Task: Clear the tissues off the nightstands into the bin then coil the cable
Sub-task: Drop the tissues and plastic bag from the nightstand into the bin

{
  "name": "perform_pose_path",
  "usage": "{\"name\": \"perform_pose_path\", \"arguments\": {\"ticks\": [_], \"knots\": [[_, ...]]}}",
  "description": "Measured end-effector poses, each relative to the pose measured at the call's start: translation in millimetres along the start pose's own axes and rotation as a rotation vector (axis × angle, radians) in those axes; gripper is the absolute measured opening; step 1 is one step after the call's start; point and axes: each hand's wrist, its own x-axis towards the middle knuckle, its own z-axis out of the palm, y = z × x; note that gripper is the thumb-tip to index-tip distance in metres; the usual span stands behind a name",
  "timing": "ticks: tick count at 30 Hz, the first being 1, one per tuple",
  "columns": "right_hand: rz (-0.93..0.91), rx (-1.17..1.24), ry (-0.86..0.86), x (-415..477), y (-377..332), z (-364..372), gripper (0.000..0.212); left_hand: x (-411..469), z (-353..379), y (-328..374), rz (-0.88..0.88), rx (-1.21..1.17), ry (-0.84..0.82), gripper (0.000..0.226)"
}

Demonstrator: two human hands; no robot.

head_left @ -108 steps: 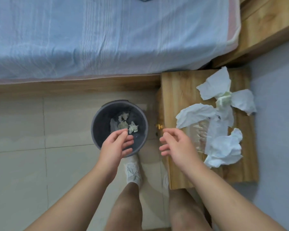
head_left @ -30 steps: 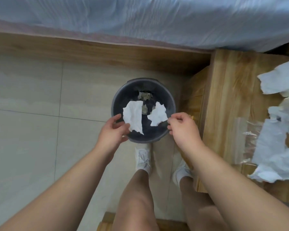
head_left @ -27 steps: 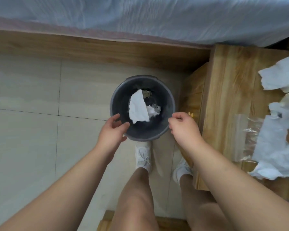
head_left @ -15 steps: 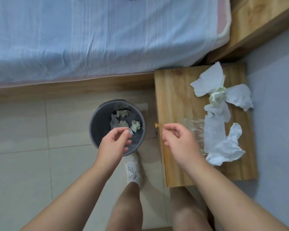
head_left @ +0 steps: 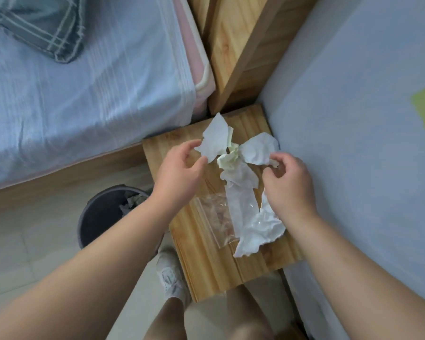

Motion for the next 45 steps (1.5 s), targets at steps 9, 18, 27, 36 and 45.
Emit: {"name": "perform_pose_path", "arguments": {"ticks": [9,18,27,36,45], "knots": [[-0.278,-0.551,-0.072,58.1,11.4,28.8,0.064,65.0,30.5,-3.3,0.122,0.269,-0.021,0.078],[-0.217,-0.493,-0.063,64.1,20.6,29.5,0.033,64.6,39.4,-23.3,0.043,0.212,0.092,0.039],[-0.195,-0.157,0.116,30.6,-10.3,5.2,0.018,15.8,-12.6,-14.9,-0.072,-0.228,0.191,0.011],[-0.168,0.148,-0.208,-62.6,-78.6,61.5,0.016,-70.5,-85.4,-117.4,-0.194,-0.277,0.338,0.011],[0.086,0.015,-0.583,-126.6,-81.6,200.2,0.017,-134.0,-132.4,-252.2,-0.503,-0.292,0.391,0.013]]}}
